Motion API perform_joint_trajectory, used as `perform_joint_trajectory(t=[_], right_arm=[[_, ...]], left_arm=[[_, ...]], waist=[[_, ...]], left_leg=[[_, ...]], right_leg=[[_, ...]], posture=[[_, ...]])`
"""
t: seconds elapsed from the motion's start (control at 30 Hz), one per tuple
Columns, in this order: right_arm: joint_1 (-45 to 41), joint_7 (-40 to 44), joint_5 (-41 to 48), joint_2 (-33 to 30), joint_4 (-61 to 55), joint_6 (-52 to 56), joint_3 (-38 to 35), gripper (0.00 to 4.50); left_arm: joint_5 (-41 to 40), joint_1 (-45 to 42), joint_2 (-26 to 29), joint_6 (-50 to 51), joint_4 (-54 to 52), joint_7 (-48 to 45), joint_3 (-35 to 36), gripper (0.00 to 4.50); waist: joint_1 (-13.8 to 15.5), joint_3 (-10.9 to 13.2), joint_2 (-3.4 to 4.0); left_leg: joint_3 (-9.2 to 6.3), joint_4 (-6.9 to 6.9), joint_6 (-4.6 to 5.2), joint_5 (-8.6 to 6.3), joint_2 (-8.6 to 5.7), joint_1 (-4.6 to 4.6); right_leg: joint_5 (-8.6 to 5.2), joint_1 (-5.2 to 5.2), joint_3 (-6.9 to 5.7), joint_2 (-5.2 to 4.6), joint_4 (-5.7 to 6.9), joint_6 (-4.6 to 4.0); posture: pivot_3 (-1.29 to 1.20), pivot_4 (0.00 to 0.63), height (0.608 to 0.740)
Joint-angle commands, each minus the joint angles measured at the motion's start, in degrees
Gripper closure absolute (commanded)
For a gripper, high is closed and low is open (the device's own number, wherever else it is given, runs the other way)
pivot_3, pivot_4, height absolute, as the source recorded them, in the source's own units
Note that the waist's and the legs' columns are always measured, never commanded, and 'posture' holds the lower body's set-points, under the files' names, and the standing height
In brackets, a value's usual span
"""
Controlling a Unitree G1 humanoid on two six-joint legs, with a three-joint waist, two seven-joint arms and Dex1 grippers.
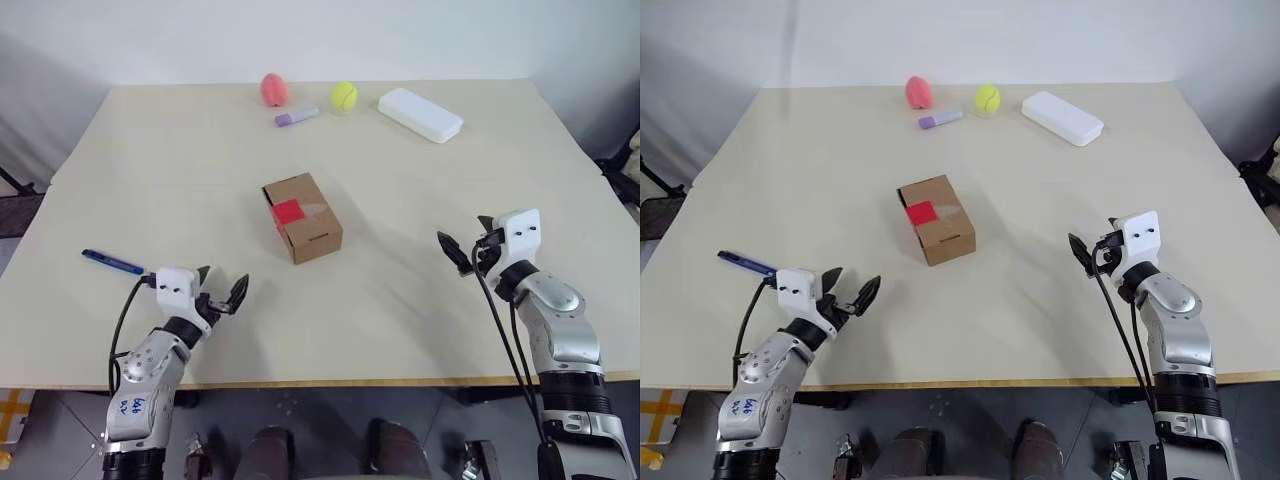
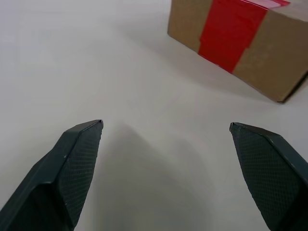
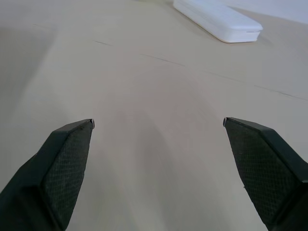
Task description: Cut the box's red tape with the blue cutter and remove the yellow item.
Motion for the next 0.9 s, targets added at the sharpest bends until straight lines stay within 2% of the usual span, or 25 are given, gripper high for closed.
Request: perform_joint_trajectory(t=[0.03,0.23,0.3,0.4,0.77,0.8,0.9], right_arm=[[-0.14,-1.08,0.29,-0.26,-1.35,-0.77,-1.54,0.0],[-0.78,-5.97,-2.05,-0.7,-3.95,7.11,-0.14,0.0],[-0.96,-5.23,-1.51,-0.17,-5.29,7.02,0.2,0.0],[-1.26,-4.53,-0.03,0.5,-6.94,10.0,0.38,0.62],[-9.96,0.33,-0.92,1.6,-1.26,9.9,5.21,4.5],[-10.78,0.74,-1.08,1.69,-0.43,9.76,5.67,4.5],[-16.25,1.44,-2.15,2.96,5.64,8.98,7.51,4.5]], left_arm=[[2.85,-0.73,1.71,-2.13,0.51,0.62,0.19,0.02],[2.41,-3.95,1.17,1.61,1.88,1.75,-0.58,0.02],[3.15,-4.7,1.42,-1.5,2.15,-0.27,-2.05,0.02],[0.83,-6.33,0.53,-0.02,2.64,-1.39,-2.11,0.63],[1.29,-13.28,-1.08,-0.48,10.31,-1.86,-2.44,4.17],[1.42,-13.62,-1.11,-0.61,10.76,-1.88,-2.55,4.49],[1.85,-15.91,-0.99,-0.92,13.54,-2.46,-3.1,4.49]], waist=[[0.01,0.0,0.0],[0.11,0.0,0.0],[0.05,0.0,0.0],[0.02,0.0,0.0],[-0.11,0.01,-0.01],[-0.12,0.01,-0.01],[-0.16,0.01,-0.02]], left_leg=[[0.0,0.0,0.0,0.0,0.0,0.01],[0.01,0.0,0.0,0.0,0.0,-0.01],[0.01,0.0,0.0,0.0,-0.01,-0.01],[0.02,-0.01,0.0,0.0,0.0,0.0],[0.07,-0.01,0.01,-0.01,0.01,0.01],[0.07,-0.01,0.01,-0.01,0.01,0.01],[0.07,-0.01,0.01,0.0,0.01,0.01]], right_leg=[[0.0,0.0,0.0,0.0,0.0,0.0],[0.0,0.0,0.01,0.0,-0.01,0.0],[0.0,0.0,0.01,0.0,-0.01,0.0],[0.0,-0.01,0.02,0.01,-0.01,0.0],[0.01,-0.02,0.06,0.03,-0.02,0.0],[0.01,-0.02,0.06,0.03,-0.02,0.0],[0.01,-0.02,0.06,0.03,-0.02,0.0]], posture=[[0.0,0.15,0.74],[0.0,0.15,0.74],[0.0,0.15,0.74],[0.0,0.15,0.74],[0.0,0.15,0.74],[0.0,0.15,0.74],[0.0,0.15,0.74]])
